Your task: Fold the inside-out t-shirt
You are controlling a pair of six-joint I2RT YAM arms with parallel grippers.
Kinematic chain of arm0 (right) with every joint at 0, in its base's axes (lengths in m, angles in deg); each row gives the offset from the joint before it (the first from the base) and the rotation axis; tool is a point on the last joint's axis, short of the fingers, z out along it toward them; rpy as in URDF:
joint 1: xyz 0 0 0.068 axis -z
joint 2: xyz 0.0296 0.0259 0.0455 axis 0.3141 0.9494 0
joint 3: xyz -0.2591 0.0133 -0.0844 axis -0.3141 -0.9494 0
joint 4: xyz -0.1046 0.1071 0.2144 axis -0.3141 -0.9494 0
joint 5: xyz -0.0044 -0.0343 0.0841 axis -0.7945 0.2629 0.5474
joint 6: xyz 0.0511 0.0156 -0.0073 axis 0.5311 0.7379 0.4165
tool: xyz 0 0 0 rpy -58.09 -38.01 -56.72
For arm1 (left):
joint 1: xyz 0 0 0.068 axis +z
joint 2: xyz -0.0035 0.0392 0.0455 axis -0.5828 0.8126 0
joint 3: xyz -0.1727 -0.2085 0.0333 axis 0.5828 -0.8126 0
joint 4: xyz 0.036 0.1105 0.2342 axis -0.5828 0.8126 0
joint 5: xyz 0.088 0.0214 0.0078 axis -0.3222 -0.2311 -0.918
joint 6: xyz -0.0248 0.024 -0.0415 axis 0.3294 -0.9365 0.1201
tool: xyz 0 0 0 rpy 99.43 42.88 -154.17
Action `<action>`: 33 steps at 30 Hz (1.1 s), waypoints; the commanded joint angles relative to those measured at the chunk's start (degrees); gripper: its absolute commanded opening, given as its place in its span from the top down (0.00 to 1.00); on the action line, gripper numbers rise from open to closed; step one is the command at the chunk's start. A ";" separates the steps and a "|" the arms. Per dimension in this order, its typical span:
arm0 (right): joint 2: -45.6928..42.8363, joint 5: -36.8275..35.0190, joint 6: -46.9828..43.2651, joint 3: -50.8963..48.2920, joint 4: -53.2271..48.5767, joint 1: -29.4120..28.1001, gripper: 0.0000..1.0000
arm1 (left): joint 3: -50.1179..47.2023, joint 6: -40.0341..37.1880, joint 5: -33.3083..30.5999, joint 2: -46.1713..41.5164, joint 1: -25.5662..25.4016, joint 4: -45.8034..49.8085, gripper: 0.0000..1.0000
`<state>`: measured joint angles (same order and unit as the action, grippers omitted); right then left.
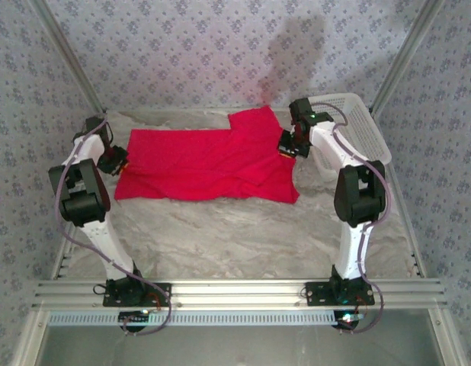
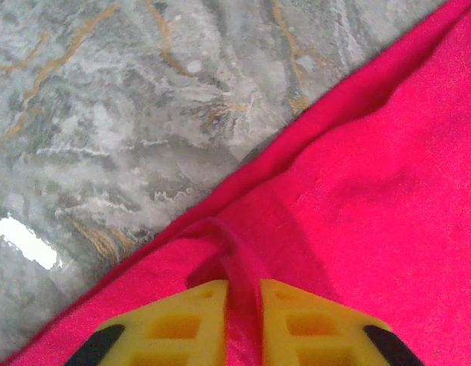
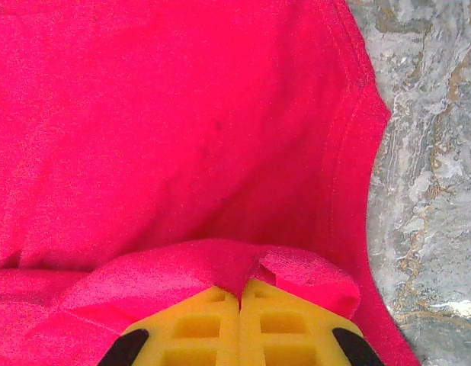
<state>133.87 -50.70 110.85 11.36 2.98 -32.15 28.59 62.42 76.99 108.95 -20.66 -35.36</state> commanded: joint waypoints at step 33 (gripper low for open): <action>-6.02 -1.45 1.20 -35.40 6.53 -6.60 0.87 | -37.64 2.13 19.23 -12.05 12.94 -17.28 0.54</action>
<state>127.88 -46.02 113.28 -19.32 15.20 -37.40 -4.15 66.85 102.72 96.19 -11.11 -57.09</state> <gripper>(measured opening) 0.131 0.466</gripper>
